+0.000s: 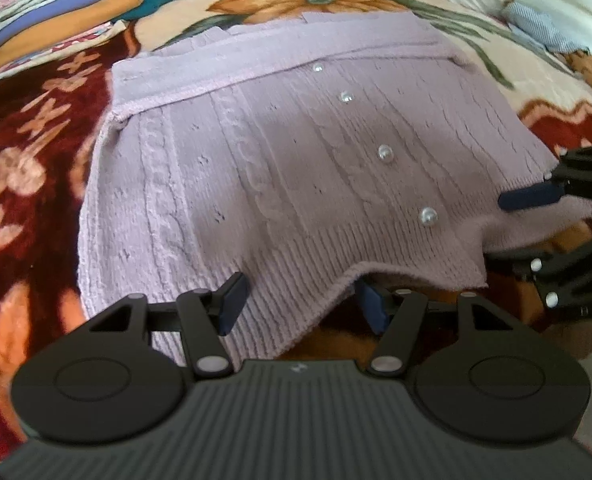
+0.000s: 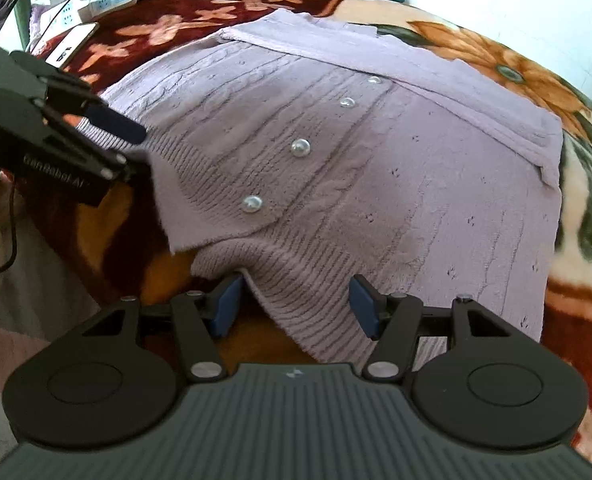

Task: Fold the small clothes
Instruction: 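Grasp the ribbed cardigan hem with the left and right grippers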

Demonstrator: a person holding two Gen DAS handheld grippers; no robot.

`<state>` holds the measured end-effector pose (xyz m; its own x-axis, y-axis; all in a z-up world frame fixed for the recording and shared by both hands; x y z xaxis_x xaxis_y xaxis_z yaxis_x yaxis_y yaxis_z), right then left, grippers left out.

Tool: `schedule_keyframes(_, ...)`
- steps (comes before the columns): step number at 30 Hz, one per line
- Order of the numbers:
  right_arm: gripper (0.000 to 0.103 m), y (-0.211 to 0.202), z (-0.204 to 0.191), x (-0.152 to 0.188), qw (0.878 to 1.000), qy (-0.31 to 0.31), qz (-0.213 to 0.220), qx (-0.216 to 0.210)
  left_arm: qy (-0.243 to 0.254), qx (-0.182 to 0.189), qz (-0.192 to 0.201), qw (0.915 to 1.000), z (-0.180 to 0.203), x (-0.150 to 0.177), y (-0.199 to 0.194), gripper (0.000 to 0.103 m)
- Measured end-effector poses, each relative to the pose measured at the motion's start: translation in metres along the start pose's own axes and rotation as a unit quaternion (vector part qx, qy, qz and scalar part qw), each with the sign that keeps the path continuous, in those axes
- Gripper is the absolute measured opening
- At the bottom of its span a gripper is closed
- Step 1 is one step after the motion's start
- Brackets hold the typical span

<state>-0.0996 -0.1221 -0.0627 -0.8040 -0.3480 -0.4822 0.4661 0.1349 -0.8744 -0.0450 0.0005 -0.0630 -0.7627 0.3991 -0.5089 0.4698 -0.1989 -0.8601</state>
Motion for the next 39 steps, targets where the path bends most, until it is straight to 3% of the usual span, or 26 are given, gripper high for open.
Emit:
schedule_keyframes(11,0.066,0.004,0.006,-0.002,1.0,0.025,0.011,0.012,-0.018,0.01,0.012,0.9997,-0.005,-0.006,0.0,0.063)
schedule_keyframes(22,0.065,-0.005,0.051,0.022,0.992,0.064,-0.001,0.106,0.034,-0.007,-0.001,0.9994,-0.001,0.015,0.001,0.062)
schedule_keyframes(25,0.064,-0.009,0.047,0.024,0.994,0.086,-0.001,0.068,0.035,-0.013,0.003,0.9993,-0.001,0.014,0.001,0.062)
schedule_keyframes(29,0.064,-0.007,0.037,0.022,0.995,0.05,0.008,0.084,0.026,-0.016,0.008,0.9995,-0.002,0.011,0.002,0.062)
schedule_keyframes(39,0.066,0.007,0.044,0.023,0.993,0.083,0.021,0.078,0.032,-0.038,0.007,0.9987,0.002,0.01,0.007,0.063)
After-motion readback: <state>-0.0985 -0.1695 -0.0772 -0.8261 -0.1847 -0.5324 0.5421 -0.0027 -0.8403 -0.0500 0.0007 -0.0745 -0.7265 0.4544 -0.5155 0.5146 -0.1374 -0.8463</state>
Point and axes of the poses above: each gripper's, at about its wrist camera, not at the fingertips, and y roughly the way its jaws point, z to its right, x to its underside, the point moved 10 cm from there along y, roughly the way its jaws point, and after that the axes turned 8 degrees about -z, right-handed, at the moved point
